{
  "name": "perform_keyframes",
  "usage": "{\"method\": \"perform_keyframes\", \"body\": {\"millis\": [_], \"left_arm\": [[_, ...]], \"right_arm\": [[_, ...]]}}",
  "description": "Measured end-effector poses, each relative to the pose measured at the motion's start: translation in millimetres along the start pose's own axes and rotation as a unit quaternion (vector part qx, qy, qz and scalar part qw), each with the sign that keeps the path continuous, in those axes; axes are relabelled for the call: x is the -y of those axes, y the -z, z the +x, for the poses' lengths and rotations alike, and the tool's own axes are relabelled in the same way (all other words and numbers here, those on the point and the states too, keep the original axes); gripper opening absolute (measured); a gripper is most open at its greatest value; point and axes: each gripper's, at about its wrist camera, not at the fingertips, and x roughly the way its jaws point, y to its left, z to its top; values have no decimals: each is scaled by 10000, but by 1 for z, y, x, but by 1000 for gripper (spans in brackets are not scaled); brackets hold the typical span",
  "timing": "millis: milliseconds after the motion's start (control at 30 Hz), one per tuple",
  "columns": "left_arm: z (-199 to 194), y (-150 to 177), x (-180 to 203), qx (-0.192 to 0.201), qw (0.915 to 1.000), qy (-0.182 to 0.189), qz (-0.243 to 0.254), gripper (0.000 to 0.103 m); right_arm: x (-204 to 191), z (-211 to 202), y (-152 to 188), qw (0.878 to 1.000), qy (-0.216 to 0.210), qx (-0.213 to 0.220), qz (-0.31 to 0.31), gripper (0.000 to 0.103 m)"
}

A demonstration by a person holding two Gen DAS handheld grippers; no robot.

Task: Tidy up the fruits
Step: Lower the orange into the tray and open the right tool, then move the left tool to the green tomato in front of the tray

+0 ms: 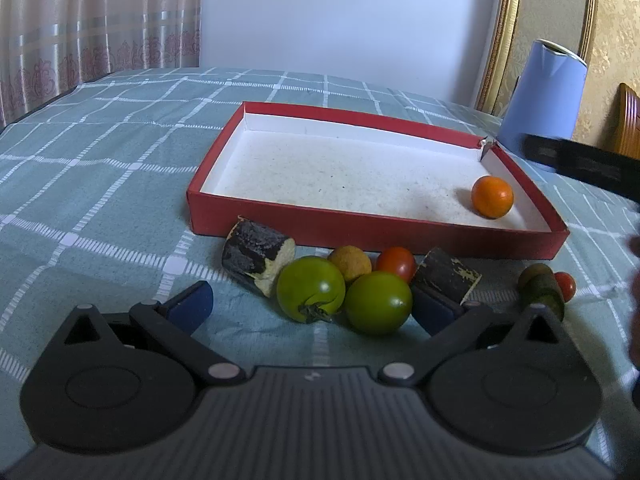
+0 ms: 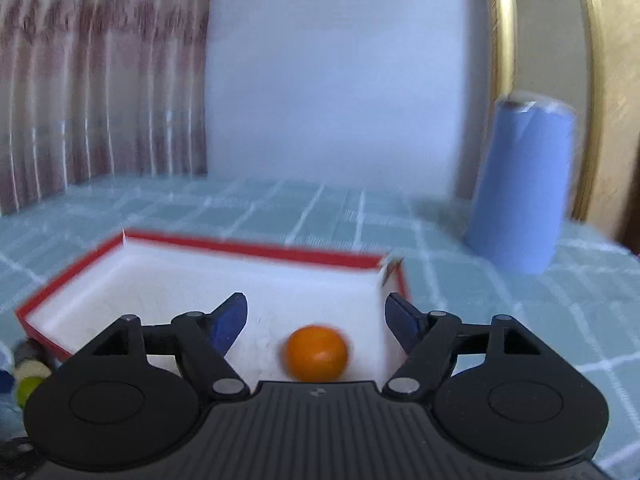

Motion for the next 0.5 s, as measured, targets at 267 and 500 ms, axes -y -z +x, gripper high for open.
{"method": "perform_keyframes", "body": {"millis": [267, 500], "left_arm": [[-7, 3, -2, 82, 9999, 99, -67, 103], [-24, 11, -10, 311, 9994, -16, 121, 103]], "right_arm": [[55, -27, 35, 9787, 1917, -644, 344, 76], [76, -4, 45, 9721, 1799, -1370, 628, 76]]}}
